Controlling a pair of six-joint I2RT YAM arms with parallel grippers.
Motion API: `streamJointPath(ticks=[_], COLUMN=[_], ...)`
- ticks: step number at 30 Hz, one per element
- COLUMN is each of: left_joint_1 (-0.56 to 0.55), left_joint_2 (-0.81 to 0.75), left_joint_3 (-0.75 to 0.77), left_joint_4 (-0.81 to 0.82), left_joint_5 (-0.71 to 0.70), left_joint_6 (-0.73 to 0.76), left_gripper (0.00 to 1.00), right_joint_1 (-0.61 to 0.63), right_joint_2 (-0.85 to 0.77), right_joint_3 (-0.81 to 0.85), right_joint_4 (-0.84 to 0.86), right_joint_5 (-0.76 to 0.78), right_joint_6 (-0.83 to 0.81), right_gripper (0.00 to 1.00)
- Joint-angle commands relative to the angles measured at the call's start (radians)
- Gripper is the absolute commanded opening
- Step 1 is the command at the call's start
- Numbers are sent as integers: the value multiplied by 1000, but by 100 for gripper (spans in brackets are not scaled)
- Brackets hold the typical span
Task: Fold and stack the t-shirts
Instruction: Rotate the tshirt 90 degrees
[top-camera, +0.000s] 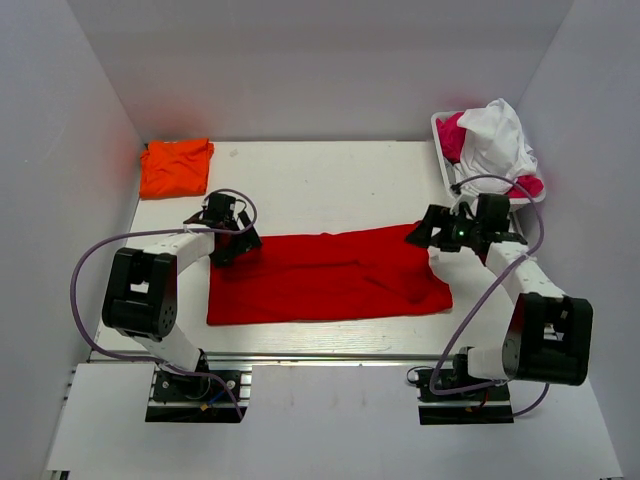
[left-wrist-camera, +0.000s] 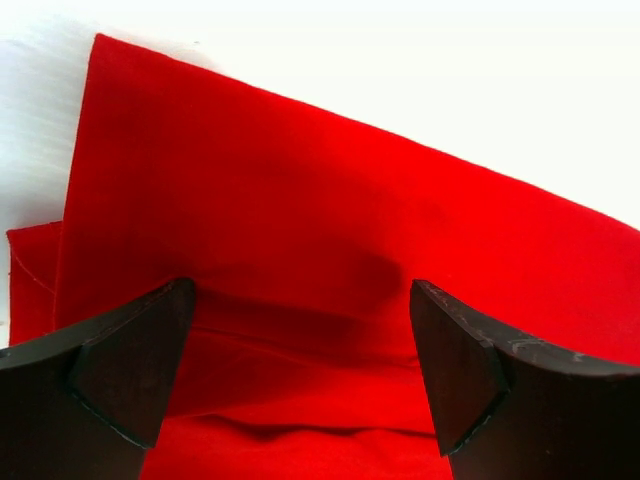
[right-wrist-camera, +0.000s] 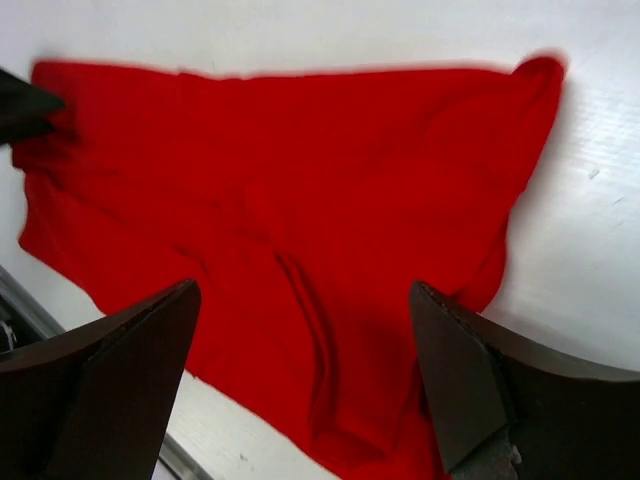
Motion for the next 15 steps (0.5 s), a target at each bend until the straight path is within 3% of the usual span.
streamJointPath(ticks=[1,6,15], left_joint_1=[20,20,20], left_joint_2=[43,33,24], left_joint_3=[-27,-36,-36], left_joint_4=[-182,-173,-182], left_joint_5=[-68,-68,-81], left_joint_6=[24,24,33], left_gripper=[100,100,100], right_joint_1=[63,196,322], right_joint_2=[-2,59,229], right_joint_3=[-32,-47,17], right_joint_4=[-97,-79,19], right_joint_5=[59,57,40], right_joint_6=[-61,-80,-60], right_gripper=[90,90,90])
